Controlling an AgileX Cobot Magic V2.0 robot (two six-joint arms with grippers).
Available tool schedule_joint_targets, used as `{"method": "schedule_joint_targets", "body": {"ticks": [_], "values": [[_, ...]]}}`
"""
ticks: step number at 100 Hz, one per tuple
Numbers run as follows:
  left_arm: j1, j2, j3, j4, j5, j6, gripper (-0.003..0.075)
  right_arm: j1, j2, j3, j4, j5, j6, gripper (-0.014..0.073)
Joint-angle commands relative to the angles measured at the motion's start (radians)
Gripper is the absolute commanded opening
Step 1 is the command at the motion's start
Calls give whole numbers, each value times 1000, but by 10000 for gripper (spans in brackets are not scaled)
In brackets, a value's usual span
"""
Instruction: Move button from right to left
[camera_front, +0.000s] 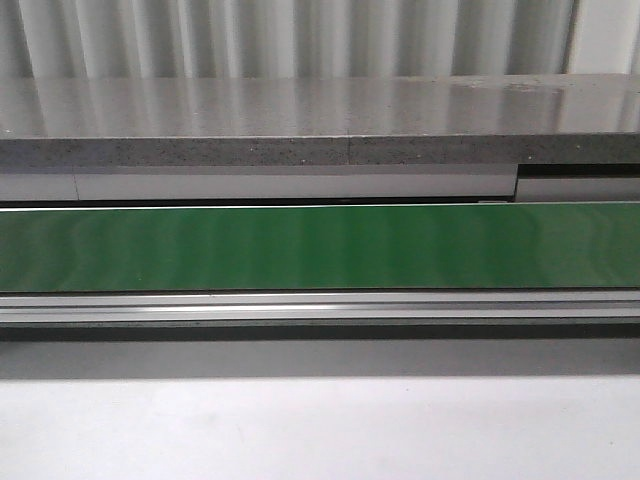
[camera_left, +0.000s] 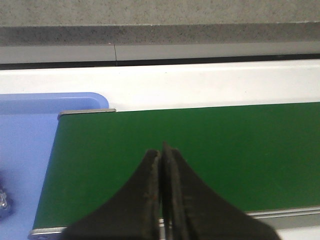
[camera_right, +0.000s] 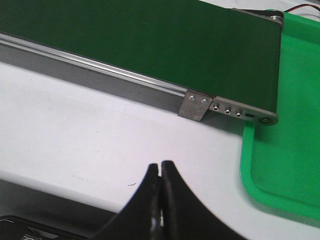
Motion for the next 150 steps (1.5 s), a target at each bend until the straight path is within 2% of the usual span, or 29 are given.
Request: {"method": "schedule_joint_targets", "body": {"ticks": [1,39,52,84,94,107,118,124,150], "values": [[-9,-77,0,-18,-83,-16,-20,1,7,-25,5,-60,-5,-67],[-4,-304,133,-16,-102,-16,-20,1,7,-25,5,-60,-5,-67],[-4,-358,189,-16,-161,-16,-20,1,7,-25,5,-60,-5,-67],[67,-580,332,69,-174,-19,-20,1,7,-25,5,-60,-5,-67],[67,-644,387,99,-200,-32,-20,1,7,-25,5,-60,-5,-67],[65,-721,475,141,-263,-123,-20,1,7,-25,5,-60,-5,-67],[65,-792,558,141,-279,-125,-20,1,7,-25,5,-60,-5,-67],[63,-786,556,142,-229,-125,-20,1,7,-24,5,-59,-5,-67],[60,-788,558,142,-239,-125,-20,1,7,-24,5,-56,-5,-67]]}}
